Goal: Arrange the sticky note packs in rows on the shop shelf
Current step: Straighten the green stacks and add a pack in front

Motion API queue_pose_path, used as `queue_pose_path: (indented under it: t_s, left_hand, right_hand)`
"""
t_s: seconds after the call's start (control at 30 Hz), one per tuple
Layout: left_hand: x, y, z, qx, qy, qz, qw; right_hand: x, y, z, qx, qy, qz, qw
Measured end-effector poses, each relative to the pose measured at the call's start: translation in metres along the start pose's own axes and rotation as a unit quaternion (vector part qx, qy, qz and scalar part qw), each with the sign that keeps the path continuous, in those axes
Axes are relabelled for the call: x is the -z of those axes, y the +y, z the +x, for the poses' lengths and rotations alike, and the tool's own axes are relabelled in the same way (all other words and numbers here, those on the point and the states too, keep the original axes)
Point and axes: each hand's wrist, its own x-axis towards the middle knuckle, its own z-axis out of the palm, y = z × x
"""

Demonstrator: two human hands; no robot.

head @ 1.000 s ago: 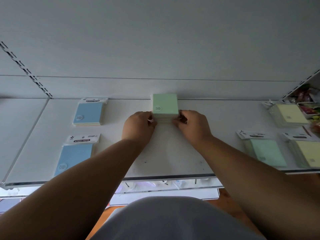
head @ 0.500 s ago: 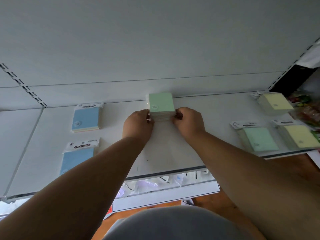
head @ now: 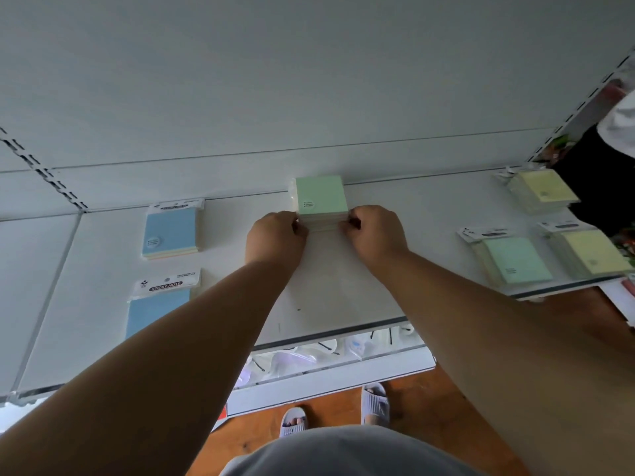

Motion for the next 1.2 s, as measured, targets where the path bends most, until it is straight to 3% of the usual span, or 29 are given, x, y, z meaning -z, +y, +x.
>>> queue_pose_path:
  t_s: [0.2,0.47,0.63,0.87,1.0,1.2]
  left_hand:
    - [0.001,0.004,-0.049,0.049,0.046,-0.096,0.993]
    - [-0.034,0.085,-0.078,-0.091,0.007,-0.121,0.988]
    - [-0.072,0.151,-0.086,-0.053,-0.034,-0.148,0.987]
    - [-0.11,0.226,-0.084,0.011,-0.128,-0.11,0.986]
    - [-0.124,0.248,-0.083,0.055,-0.12,-0.123,0.984]
    - [-0.123,0.239,-0.086,0.129,-0.058,-0.169,0.975]
  right_hand:
    - [0.022,0.007,-0.027,-0.019,0.018,0.008,1.0]
    - [0.079,0.061,-0.056,0.035,0.017,-0.033,0.999]
    - [0.125,0.119,-0.056,0.042,0.002,-0.096,0.994]
    - [0.161,0.187,-0.056,-0.069,-0.037,-0.227,0.971]
    - [0.156,0.197,-0.055,-0.114,-0.064,-0.14,0.982]
    - [0.145,0.187,-0.051,-0.208,-0.047,0.123,0.969]
